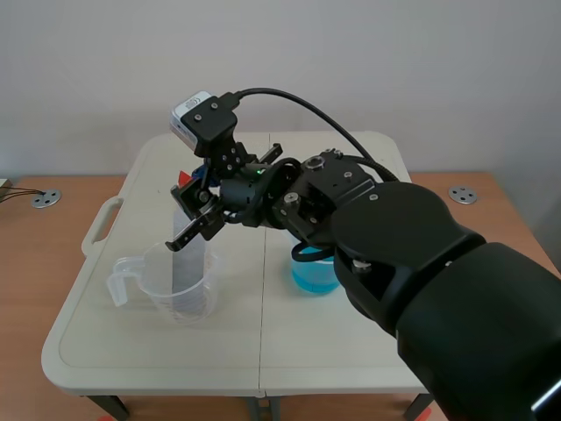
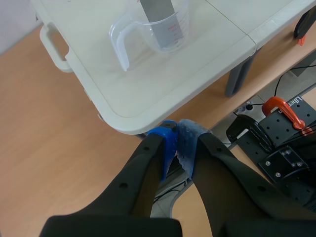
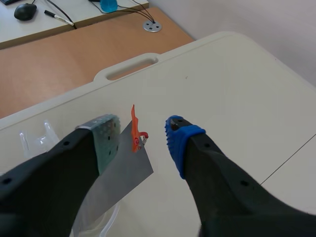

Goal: Hold the metal plate by the orange handle, dip it into the blue solution, take it out and point at it, then put the plate back in the beaker on the left.
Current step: 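Lift the metal plate out of the left beaker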

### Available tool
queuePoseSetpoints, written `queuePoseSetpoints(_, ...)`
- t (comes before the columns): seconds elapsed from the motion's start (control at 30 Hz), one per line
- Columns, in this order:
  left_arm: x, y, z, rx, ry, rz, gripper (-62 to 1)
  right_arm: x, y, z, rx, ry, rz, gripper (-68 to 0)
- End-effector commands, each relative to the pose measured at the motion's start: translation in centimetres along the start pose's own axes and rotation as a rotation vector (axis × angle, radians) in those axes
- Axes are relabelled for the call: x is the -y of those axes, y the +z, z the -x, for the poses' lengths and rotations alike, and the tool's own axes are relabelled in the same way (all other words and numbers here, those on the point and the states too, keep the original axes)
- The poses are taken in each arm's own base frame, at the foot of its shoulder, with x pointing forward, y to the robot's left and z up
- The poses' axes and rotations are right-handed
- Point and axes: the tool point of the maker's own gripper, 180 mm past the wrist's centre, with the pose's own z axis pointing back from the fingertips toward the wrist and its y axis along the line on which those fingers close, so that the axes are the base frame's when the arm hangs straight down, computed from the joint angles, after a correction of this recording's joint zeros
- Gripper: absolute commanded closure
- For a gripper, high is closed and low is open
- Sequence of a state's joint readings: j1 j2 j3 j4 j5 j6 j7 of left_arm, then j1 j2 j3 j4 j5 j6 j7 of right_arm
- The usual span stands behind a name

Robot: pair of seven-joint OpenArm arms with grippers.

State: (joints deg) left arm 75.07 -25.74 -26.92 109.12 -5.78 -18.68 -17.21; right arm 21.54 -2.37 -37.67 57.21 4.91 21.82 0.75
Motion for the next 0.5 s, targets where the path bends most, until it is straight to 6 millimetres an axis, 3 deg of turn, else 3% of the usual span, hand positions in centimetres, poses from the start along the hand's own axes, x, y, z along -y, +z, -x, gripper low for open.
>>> queuePoseSetpoints(0.0,-0.1,0.0,-0.5,0.021,0.003,-0.005,-1.9,0.3,-0.2,-1.3,0.036,0.006,0.002,-15.5)
queuePoseSetpoints(0.27,-0.1,0.0,-0.6,0.024,0.003,-0.006,-1.9,0.2,-0.2,-1.8,0.06,0.011,-0.003,-1.5)
queuePoseSetpoints(0.47,-0.1,0.0,-0.5,0.021,0.003,-0.006,-1.9,-0.7,-0.1,-2.6,0.107,0.023,-0.055,-1.3)
